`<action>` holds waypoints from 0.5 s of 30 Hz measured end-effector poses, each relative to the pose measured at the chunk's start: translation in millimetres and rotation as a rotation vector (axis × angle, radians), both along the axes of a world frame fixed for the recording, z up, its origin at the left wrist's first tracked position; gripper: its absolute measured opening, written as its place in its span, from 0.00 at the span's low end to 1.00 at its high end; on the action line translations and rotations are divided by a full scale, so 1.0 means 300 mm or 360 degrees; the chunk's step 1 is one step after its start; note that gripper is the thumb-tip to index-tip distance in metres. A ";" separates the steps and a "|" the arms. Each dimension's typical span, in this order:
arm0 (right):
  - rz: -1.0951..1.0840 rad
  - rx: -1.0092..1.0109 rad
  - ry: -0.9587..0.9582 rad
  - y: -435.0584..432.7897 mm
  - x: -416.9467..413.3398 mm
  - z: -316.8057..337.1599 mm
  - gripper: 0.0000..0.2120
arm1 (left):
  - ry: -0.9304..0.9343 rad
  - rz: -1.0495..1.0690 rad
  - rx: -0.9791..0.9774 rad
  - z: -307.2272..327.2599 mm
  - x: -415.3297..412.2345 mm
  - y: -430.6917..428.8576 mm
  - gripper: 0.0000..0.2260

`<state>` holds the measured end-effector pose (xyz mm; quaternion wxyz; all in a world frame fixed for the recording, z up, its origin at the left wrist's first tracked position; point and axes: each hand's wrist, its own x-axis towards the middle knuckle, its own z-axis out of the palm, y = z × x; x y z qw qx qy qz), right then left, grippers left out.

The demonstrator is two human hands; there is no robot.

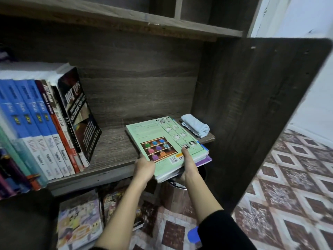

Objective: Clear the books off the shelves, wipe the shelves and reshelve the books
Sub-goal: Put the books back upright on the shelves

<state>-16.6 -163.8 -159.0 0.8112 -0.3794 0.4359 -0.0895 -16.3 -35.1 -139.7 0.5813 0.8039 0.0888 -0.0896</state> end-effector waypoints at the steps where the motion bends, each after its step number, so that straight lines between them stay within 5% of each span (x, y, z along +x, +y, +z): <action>1: 0.0087 -0.0019 0.0033 -0.016 0.003 -0.028 0.55 | 0.0000 0.0013 0.0009 -0.009 0.008 -0.005 0.16; 6: -0.0077 -0.0202 0.0064 -0.029 -0.070 0.100 0.53 | -0.0005 0.0091 -0.0001 -0.008 0.021 -0.020 0.17; 11: -0.0059 -0.1380 0.0246 -0.122 -0.064 0.110 0.43 | -0.0005 0.0076 -0.0008 -0.007 0.037 -0.021 0.17; 15: 0.0326 -0.1915 0.0299 -0.179 -0.038 0.095 0.30 | -0.0013 0.0066 0.0014 0.003 0.041 -0.018 0.16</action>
